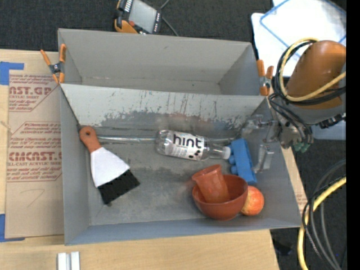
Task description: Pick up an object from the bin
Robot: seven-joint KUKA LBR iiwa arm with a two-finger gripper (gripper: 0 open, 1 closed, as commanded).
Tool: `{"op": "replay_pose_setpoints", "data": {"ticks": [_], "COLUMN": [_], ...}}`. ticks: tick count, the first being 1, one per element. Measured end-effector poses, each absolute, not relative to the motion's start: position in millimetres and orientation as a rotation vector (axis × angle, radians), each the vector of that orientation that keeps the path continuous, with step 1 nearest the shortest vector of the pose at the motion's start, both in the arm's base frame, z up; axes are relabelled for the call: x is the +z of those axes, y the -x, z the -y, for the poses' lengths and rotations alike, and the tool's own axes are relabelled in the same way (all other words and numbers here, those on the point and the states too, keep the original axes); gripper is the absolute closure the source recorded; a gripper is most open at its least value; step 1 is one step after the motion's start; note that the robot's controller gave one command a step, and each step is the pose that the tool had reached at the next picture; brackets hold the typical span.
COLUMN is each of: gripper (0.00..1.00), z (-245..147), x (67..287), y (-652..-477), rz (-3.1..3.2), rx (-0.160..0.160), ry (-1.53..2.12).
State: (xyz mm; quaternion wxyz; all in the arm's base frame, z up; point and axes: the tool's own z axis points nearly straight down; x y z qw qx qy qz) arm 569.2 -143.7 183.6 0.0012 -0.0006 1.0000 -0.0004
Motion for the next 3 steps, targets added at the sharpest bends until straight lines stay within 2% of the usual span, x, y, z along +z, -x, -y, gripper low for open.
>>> {"op": "replay_pose_setpoints", "data": {"ticks": [1,2,3], "gripper": [0.00,0.00,0.00], "z": [143.7,108.9,112.2], "x": [183.6,137.4,137.4], "y": [-569.2,-570.6,-572.2], "rz": [-3.139,-3.141,-3.137], "rx": [-0.001,0.004,-0.001], "ry": [0.002,0.008,0.024]}}
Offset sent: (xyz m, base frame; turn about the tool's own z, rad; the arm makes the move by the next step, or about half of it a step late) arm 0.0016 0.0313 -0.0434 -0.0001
